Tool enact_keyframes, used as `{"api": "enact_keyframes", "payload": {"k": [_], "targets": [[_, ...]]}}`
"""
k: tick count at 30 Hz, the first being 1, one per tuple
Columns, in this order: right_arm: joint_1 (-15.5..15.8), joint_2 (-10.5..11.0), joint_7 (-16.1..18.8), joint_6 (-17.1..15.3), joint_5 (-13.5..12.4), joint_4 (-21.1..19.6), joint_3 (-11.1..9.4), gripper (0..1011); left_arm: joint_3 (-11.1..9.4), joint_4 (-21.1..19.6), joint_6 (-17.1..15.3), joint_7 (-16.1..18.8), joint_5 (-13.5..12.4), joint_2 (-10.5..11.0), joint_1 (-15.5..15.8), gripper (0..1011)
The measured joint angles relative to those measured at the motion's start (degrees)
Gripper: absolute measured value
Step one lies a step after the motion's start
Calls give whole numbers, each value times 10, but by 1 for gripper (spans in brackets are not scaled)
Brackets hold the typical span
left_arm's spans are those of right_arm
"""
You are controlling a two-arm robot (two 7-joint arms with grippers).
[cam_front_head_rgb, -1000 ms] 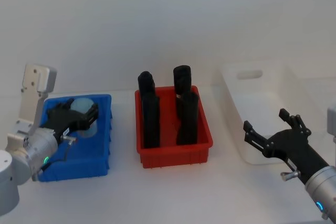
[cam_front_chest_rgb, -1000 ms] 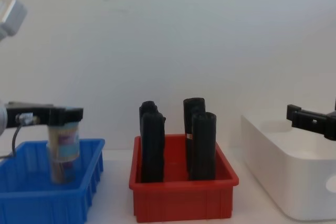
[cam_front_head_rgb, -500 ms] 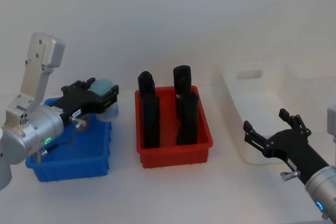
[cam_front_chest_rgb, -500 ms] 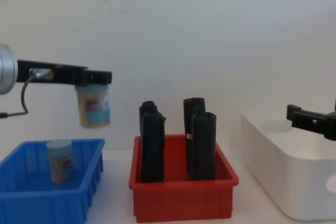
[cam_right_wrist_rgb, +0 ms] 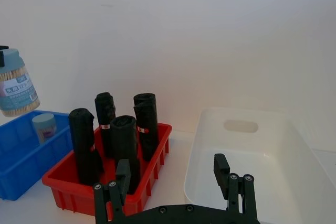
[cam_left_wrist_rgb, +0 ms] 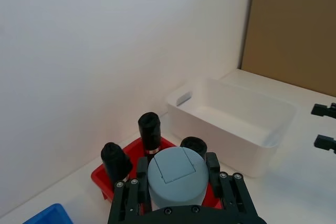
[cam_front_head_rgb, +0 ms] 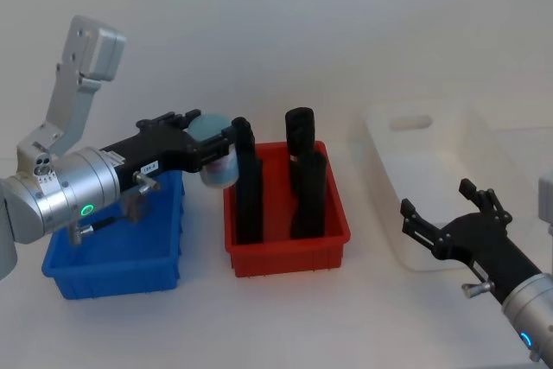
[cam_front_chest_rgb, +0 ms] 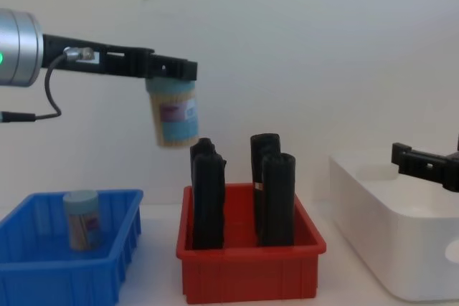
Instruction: Pick the cotton swabs from the blue box and place them into the white box.
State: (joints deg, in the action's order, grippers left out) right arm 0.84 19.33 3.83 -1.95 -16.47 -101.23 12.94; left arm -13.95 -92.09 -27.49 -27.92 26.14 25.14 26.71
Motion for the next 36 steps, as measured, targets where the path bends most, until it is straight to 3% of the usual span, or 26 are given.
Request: {"api": "enact_keyframes", "payload": {"k": [15,28,36], "targets": [[-3,-1,21,-4,4,-1,2,1001,-4,-3,-15,-49,11,-4,18,669],[-23,-10,94,-25,28,-5,17,1002,-5,-3,-19,-62,14,-5,23,670],[-54,-29,157,-50,53,-3,33,1002,-6,-3,-20,-65,15,-5,24,670]]}}
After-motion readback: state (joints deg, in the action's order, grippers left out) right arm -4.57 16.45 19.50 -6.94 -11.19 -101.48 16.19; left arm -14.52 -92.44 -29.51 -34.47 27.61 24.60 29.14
